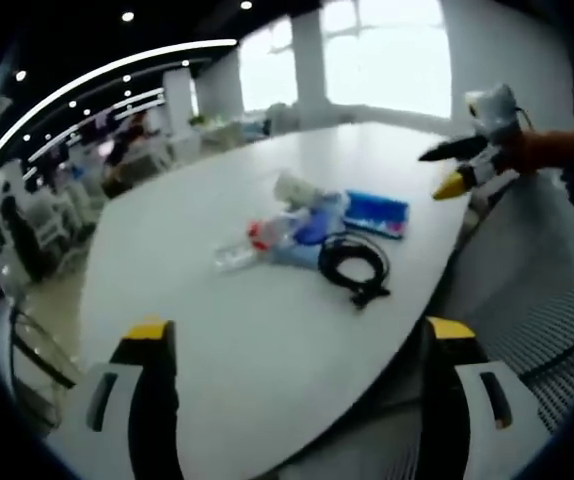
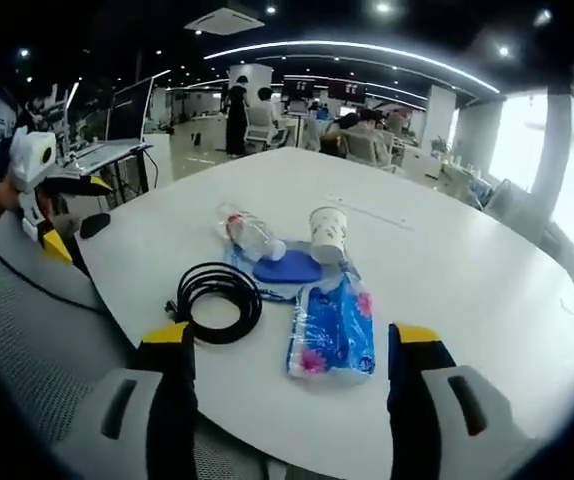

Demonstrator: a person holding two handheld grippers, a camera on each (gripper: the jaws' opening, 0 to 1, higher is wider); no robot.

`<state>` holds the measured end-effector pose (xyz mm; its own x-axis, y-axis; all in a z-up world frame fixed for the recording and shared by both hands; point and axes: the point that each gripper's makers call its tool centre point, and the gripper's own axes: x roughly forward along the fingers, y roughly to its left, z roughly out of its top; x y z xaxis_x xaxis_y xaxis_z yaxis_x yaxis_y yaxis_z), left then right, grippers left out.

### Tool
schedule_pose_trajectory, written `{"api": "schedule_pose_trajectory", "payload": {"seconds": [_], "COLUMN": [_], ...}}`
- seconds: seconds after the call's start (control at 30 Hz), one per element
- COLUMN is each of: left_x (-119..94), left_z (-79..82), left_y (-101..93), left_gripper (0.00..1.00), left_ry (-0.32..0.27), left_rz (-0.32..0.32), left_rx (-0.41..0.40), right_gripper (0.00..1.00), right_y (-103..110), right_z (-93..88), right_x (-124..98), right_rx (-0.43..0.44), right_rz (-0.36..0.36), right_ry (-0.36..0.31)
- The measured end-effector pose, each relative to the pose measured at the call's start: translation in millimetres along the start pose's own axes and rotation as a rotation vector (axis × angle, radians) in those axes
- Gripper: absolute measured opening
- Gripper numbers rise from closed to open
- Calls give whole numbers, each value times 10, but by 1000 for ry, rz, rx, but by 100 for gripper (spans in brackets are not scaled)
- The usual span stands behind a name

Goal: Arrange the tabletop items into an orderly group along one side of the table until the central work area is clear of visible clutter.

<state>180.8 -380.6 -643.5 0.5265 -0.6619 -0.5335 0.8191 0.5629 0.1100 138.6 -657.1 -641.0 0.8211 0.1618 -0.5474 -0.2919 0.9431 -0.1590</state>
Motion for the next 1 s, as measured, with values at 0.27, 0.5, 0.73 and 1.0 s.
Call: {"api": "schedule_pose_trajectory", "payload": {"seconds": [0.27,0.5,0.73,1.0], "left_x": [41,72,209,444], "left_z": [13,111,281,416], "left_y": [11,117,203,279], "left_gripper": [100,100,100,100], "left_ry": [19,2,-14,-24], "left_rz": [-13,-1,-15,-40], "left_rx": [24,37,65,78], "right_gripper": [92,95,99,100], "right_y": [110,197,197,105], "right_z": [-47,-121,-83,-5], "right_x": [-95,-129,-143,-165], "right_rx": [67,52,28,-17], "right_rz": [13,6,-11,-70], "right_ry": [-17,-6,-38,-76]}}
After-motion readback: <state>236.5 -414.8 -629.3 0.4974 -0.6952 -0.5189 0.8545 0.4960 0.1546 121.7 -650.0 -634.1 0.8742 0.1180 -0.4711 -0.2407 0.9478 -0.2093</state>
